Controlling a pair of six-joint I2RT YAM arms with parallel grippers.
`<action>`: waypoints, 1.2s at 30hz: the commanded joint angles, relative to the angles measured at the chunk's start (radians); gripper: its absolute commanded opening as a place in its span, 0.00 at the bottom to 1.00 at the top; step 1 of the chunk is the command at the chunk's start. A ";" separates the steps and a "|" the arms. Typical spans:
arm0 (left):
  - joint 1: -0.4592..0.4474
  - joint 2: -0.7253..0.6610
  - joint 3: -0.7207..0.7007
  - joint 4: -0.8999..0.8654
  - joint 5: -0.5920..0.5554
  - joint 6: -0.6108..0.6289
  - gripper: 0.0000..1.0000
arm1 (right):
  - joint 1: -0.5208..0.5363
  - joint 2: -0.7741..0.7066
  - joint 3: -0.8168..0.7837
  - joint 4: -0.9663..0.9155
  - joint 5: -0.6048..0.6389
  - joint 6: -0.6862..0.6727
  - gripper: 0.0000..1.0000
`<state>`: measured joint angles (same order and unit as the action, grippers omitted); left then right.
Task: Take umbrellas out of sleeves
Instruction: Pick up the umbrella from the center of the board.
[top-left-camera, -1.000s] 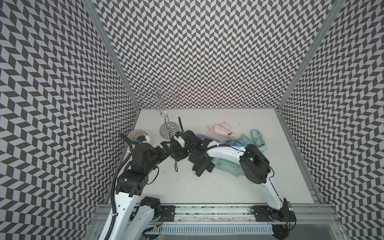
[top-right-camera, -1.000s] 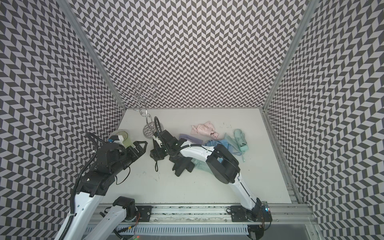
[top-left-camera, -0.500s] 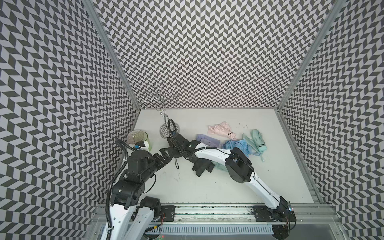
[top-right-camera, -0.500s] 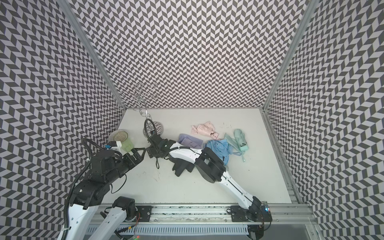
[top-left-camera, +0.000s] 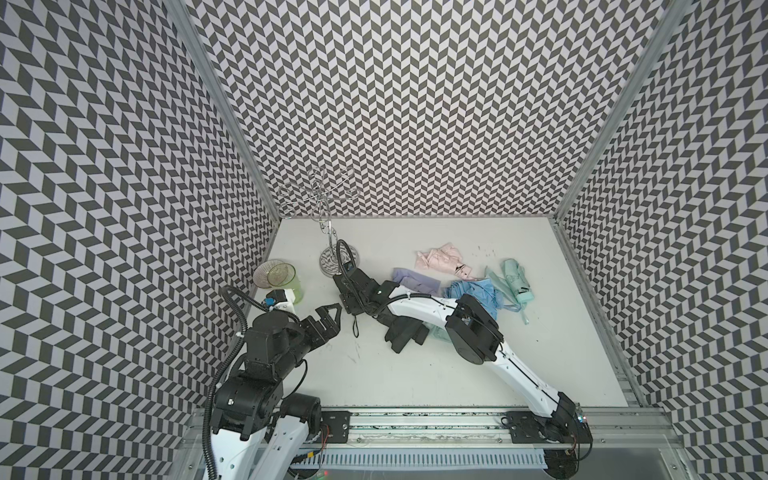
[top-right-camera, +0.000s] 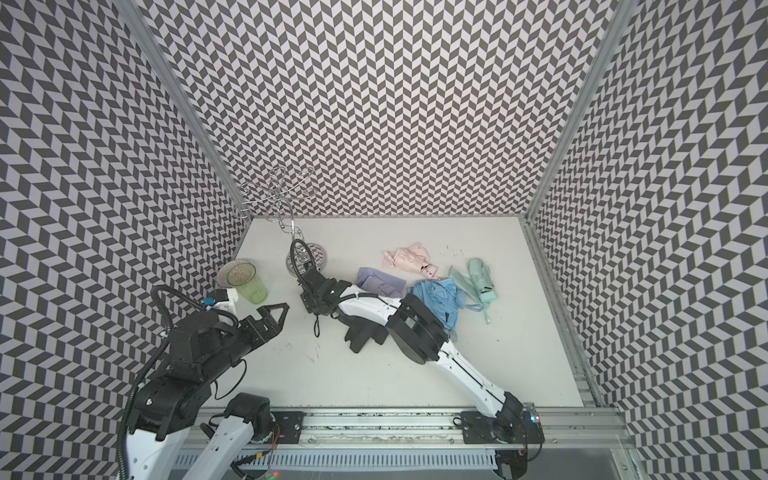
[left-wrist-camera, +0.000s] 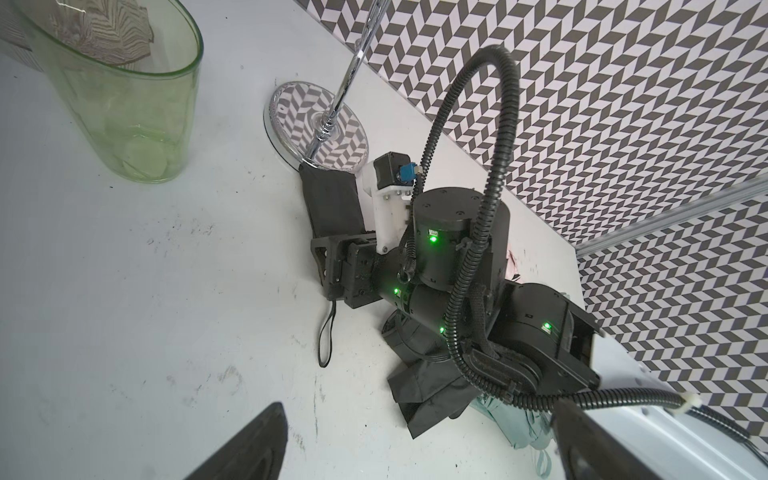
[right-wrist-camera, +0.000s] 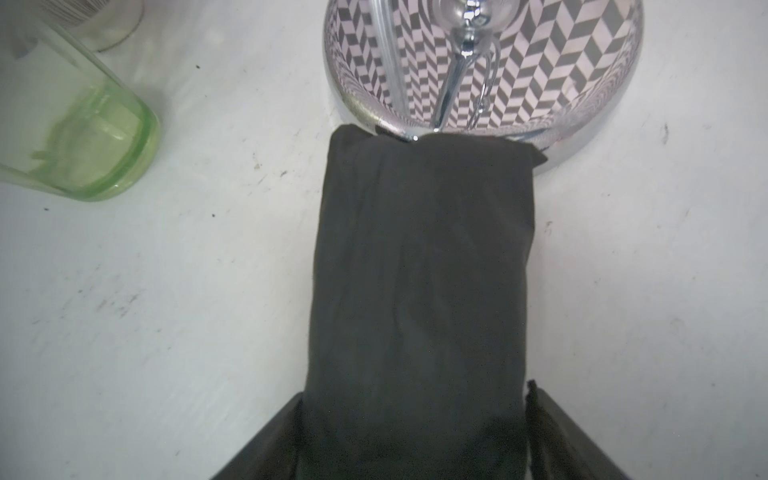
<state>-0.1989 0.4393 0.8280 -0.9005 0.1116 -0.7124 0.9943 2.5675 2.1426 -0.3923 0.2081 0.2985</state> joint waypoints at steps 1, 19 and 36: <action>-0.002 0.006 -0.004 0.010 0.014 0.026 1.00 | -0.005 -0.048 -0.077 0.032 0.022 -0.006 0.61; -0.002 0.259 -0.011 0.278 0.350 -0.010 1.00 | -0.137 -0.685 -0.605 0.357 -0.238 -0.154 0.43; -0.190 0.618 0.090 0.646 0.765 -0.091 1.00 | -0.217 -1.284 -1.043 0.065 -0.440 -0.295 0.42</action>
<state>-0.3542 1.0531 0.9009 -0.3508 0.8043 -0.7738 0.7704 1.3289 1.0908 -0.3325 -0.1719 0.0605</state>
